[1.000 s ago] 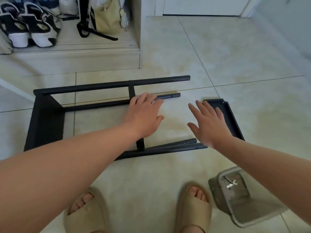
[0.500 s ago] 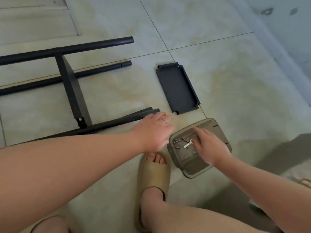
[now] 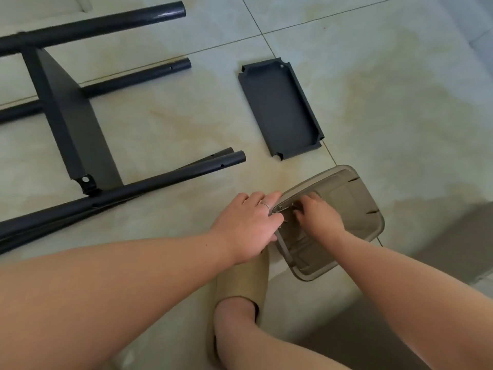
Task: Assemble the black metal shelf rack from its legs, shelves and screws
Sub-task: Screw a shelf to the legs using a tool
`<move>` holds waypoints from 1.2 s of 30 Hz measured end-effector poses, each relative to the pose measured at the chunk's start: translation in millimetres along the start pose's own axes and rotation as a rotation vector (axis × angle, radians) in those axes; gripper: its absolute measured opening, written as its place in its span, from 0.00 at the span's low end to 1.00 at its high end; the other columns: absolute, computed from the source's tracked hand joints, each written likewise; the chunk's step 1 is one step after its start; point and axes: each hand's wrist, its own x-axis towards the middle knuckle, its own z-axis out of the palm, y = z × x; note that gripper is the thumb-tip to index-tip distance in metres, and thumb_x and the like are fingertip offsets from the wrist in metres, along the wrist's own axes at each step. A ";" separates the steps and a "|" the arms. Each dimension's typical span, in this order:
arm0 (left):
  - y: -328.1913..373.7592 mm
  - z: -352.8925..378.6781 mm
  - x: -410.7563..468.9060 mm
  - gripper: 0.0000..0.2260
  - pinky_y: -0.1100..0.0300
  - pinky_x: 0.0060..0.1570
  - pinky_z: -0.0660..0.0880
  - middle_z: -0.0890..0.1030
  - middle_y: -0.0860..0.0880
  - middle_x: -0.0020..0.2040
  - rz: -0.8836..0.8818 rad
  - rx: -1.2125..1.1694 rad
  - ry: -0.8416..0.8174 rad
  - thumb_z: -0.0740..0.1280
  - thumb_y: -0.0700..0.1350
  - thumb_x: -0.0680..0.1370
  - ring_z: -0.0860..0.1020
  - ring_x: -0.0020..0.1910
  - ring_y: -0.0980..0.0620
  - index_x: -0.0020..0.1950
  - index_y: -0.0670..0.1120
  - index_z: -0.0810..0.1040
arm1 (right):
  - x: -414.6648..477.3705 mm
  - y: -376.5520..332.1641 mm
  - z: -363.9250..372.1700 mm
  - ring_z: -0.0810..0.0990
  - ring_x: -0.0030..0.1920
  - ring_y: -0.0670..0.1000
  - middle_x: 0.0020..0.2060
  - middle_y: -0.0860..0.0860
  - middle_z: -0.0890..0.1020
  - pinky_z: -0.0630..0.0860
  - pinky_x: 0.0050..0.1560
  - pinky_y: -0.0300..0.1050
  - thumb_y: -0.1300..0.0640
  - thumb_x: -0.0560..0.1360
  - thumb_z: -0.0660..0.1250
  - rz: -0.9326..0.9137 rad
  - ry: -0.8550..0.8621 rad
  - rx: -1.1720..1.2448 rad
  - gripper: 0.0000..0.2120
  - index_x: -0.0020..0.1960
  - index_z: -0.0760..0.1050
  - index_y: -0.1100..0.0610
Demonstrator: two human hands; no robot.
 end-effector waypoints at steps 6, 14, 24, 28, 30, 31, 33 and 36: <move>-0.6 1.6 -0.9 0.12 0.46 0.62 0.67 0.57 0.41 0.80 -0.008 -0.022 0.027 0.61 0.54 0.82 0.67 0.70 0.39 0.58 0.48 0.74 | 12.8 -3.5 0.5 0.79 0.55 0.57 0.55 0.54 0.78 0.79 0.52 0.55 0.59 0.81 0.62 0.002 -0.003 0.002 0.09 0.60 0.75 0.58; -24.5 -30.7 -20.5 0.19 0.46 0.68 0.64 0.56 0.44 0.80 -0.053 -0.027 -0.014 0.61 0.53 0.82 0.63 0.73 0.42 0.71 0.50 0.68 | -29.9 -29.1 -37.0 0.76 0.40 0.53 0.40 0.52 0.77 0.75 0.38 0.47 0.58 0.76 0.67 0.029 0.118 0.269 0.05 0.44 0.71 0.56; -105.6 -104.7 -91.2 0.17 0.48 0.64 0.67 0.65 0.49 0.75 -0.377 -0.041 0.136 0.58 0.55 0.82 0.68 0.69 0.45 0.70 0.52 0.69 | -85.2 -141.4 -105.5 0.80 0.39 0.48 0.40 0.48 0.82 0.78 0.40 0.38 0.61 0.77 0.68 -0.267 0.203 0.568 0.07 0.51 0.75 0.51; -143.4 -112.9 -132.8 0.16 0.48 0.61 0.70 0.70 0.48 0.69 -0.554 -0.141 0.289 0.60 0.53 0.82 0.71 0.65 0.44 0.69 0.50 0.71 | -86.0 -208.2 -109.3 0.80 0.38 0.48 0.38 0.50 0.83 0.77 0.40 0.38 0.59 0.76 0.72 -0.390 0.131 0.636 0.08 0.45 0.74 0.49; -163.2 -110.6 -155.0 0.16 0.48 0.60 0.72 0.72 0.46 0.67 -0.650 -0.216 0.372 0.61 0.52 0.82 0.72 0.63 0.43 0.68 0.48 0.71 | -83.3 -236.8 -103.7 0.75 0.32 0.44 0.33 0.47 0.81 0.72 0.34 0.34 0.59 0.76 0.72 -0.430 0.061 0.675 0.08 0.43 0.74 0.50; -173.1 -107.4 -166.5 0.16 0.48 0.59 0.72 0.72 0.46 0.66 -0.698 -0.252 0.411 0.62 0.52 0.82 0.73 0.62 0.44 0.67 0.47 0.72 | -81.5 -249.2 -99.4 0.72 0.30 0.42 0.32 0.45 0.79 0.71 0.32 0.34 0.59 0.76 0.72 -0.446 0.018 0.697 0.07 0.43 0.75 0.52; -191.7 -96.9 -188.1 0.15 0.46 0.60 0.74 0.74 0.46 0.64 -0.796 -0.341 0.476 0.62 0.51 0.82 0.74 0.60 0.45 0.66 0.47 0.72 | -76.7 -269.4 -88.5 0.71 0.31 0.43 0.32 0.49 0.77 0.71 0.32 0.37 0.61 0.76 0.71 -0.467 -0.046 0.744 0.07 0.43 0.76 0.53; -210.1 -76.4 -213.1 0.14 0.48 0.57 0.75 0.77 0.48 0.59 -0.942 -0.510 0.461 0.61 0.53 0.83 0.76 0.55 0.48 0.64 0.47 0.73 | -70.1 -291.2 -72.8 0.69 0.31 0.46 0.31 0.51 0.75 0.69 0.30 0.40 0.62 0.76 0.69 -0.502 -0.082 0.786 0.09 0.42 0.75 0.49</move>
